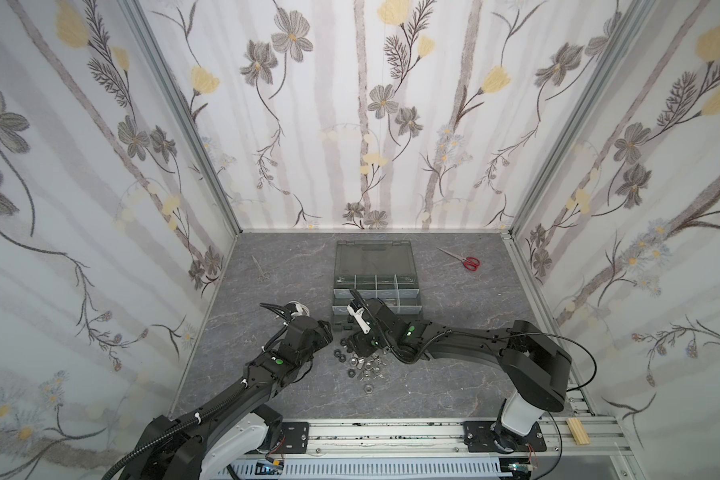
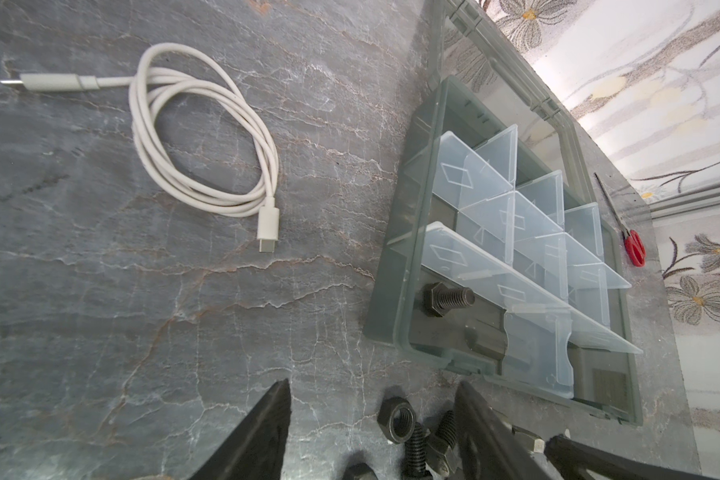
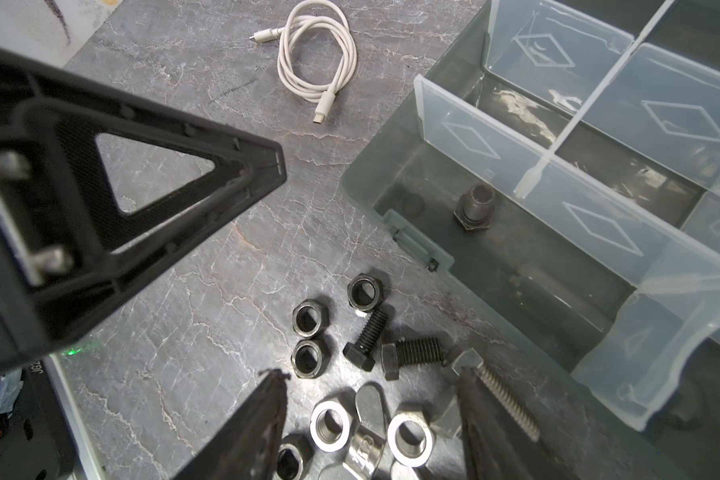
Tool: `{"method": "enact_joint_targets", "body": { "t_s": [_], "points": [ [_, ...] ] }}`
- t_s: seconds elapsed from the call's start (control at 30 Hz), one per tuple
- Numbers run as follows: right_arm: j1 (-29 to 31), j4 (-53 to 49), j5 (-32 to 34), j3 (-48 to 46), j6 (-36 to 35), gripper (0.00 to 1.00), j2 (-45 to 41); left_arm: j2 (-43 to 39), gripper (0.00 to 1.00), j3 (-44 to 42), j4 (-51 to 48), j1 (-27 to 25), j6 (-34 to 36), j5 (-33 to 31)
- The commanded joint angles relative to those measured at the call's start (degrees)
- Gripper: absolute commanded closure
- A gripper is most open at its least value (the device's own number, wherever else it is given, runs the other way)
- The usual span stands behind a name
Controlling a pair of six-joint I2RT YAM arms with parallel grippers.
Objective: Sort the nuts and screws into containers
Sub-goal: 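Lower the right gripper onto the pile and grasp a black bolt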
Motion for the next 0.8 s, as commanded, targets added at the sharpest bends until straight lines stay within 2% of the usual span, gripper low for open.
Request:
{"method": "enact_joint_targets", "body": {
  "t_s": [0.0, 0.77],
  "points": [
    [0.2, -0.6, 0.1, 0.9, -0.7, 0.35, 1.1, -0.4, 0.35, -0.3, 0.6, 0.1, -1.1, -0.4],
    [0.4, -5.9, 1.7, 6.2, -0.3, 0.35, 6.8, -2.4, 0.35, -1.6, 0.8, 0.2, -1.8, -1.9]
  ]
}}
